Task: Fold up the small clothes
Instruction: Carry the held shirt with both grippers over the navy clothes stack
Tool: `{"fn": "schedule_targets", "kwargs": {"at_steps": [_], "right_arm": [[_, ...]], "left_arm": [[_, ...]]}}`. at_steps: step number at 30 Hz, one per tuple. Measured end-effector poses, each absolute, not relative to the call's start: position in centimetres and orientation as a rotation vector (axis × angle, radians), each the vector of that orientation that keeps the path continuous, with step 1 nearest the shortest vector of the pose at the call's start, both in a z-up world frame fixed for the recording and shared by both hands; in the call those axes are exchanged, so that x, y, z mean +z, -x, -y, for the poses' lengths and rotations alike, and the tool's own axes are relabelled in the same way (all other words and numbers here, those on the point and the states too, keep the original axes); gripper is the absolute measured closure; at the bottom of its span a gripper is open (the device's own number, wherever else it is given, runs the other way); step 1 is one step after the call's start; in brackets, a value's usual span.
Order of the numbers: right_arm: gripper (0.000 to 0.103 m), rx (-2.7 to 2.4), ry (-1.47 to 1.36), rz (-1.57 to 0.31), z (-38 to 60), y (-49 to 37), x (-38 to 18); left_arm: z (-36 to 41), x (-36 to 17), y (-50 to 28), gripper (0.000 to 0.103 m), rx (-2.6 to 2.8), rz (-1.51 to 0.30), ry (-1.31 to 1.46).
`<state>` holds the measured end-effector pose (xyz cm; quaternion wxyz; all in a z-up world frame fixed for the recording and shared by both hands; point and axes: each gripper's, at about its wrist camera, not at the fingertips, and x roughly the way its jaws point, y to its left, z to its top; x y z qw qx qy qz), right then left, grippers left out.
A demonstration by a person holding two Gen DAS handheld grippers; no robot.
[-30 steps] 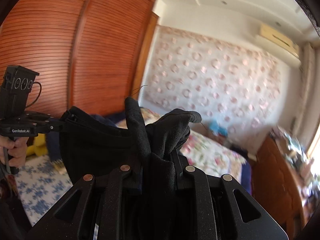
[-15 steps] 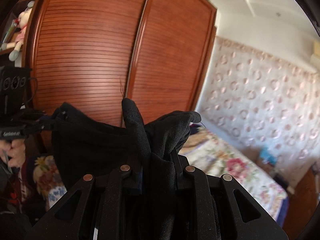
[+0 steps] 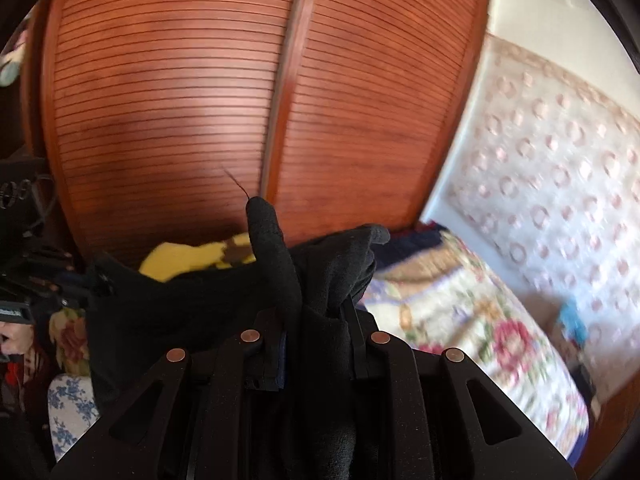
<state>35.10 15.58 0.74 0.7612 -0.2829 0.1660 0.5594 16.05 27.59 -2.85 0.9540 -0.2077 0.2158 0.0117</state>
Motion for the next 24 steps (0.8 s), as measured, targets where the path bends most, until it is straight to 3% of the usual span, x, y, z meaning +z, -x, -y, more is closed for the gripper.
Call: {"fn": "schedule_targets", "kwargs": {"at_steps": [3,8,11,13,14,19,24], "right_arm": [[0.085,1.285,0.667,-0.329,-17.7,-35.5,0.8],[0.080,1.206,0.676,-0.473,-21.6,-39.9,-2.6],[0.074,1.082,0.593,-0.514,-21.4,-42.7,-3.4],[0.061,1.028,0.530,-0.500,-20.4,-43.6,-2.7],[0.059,1.014,0.508,-0.476,-19.7,-43.6,-2.2],[0.058,1.017,0.455,-0.443,-16.5,-41.7,-1.3],[0.058,1.010,0.491,-0.483,-15.7,-39.5,-4.6]], "left_arm": [[-28.2,-3.6,-16.4,0.100,0.065,-0.441,0.438],[-28.8,-6.0,-17.9,0.100,0.129,-0.498,0.458],[-28.8,-6.7,-18.0,0.100,0.161,-0.513,0.450],[-28.9,-6.7,-17.9,0.100,0.189,-0.515,0.440],[-28.9,-6.7,-17.7,0.100,0.197,-0.513,0.441],[-29.4,-6.8,-17.3,0.096,0.240,-0.523,0.421],[-29.7,-7.3,-17.1,0.089,0.266,-0.562,0.397]]}}
